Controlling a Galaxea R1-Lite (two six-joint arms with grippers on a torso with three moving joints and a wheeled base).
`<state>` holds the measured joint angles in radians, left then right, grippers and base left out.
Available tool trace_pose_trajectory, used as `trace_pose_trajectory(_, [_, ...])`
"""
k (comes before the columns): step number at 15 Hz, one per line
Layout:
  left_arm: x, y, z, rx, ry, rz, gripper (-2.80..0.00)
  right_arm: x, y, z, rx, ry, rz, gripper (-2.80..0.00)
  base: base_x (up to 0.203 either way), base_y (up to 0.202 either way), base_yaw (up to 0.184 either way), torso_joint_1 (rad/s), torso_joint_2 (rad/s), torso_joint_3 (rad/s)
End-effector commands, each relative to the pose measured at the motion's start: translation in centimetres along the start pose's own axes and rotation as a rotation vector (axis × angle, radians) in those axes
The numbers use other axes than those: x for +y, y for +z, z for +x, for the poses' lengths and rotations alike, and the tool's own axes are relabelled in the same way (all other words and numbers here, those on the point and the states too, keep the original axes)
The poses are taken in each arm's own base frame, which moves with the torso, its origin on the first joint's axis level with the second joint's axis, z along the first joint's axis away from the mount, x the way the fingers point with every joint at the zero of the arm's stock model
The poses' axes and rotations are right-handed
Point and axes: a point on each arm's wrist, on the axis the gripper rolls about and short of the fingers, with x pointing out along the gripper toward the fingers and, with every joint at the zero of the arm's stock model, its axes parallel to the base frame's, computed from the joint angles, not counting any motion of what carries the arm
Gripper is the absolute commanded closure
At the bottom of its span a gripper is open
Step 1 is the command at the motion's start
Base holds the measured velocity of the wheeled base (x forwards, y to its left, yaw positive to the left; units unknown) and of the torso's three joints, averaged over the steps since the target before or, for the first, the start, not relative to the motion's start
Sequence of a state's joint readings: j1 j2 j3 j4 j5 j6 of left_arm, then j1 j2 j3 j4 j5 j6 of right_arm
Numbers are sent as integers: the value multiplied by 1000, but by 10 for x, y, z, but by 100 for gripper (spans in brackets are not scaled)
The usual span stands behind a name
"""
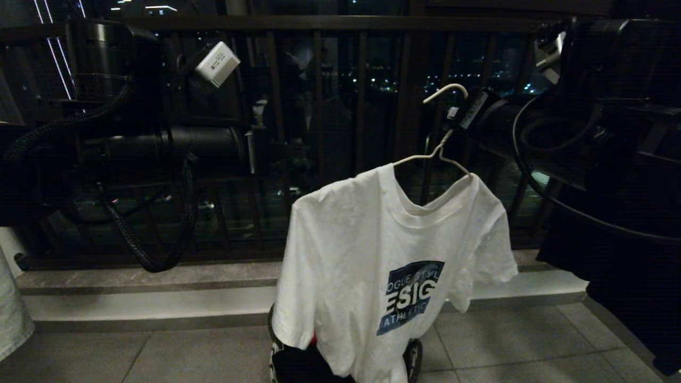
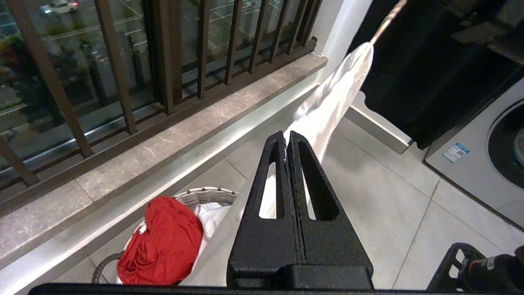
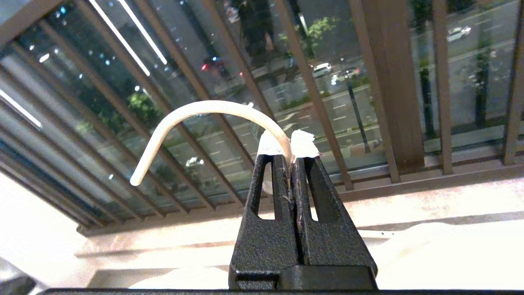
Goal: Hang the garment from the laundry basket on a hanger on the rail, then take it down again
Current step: Hang the clothes rack on the clothesline
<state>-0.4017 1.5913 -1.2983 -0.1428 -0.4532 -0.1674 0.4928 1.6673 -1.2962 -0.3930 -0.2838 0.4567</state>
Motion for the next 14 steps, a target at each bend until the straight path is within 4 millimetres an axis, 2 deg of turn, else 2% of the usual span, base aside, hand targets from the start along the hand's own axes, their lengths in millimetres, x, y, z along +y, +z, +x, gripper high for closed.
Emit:
trace_pose_trajectory(1, [1, 1, -1, -7, 3, 1, 0, 1, -1, 1, -1, 4, 1, 0, 0, 0, 0, 0, 0, 0])
trace_pose_trajectory(14, [-1, 2, -6, -13, 1, 5, 0, -1, -3, -4, 32, -10, -64, 0, 0, 0, 0, 0, 0, 0])
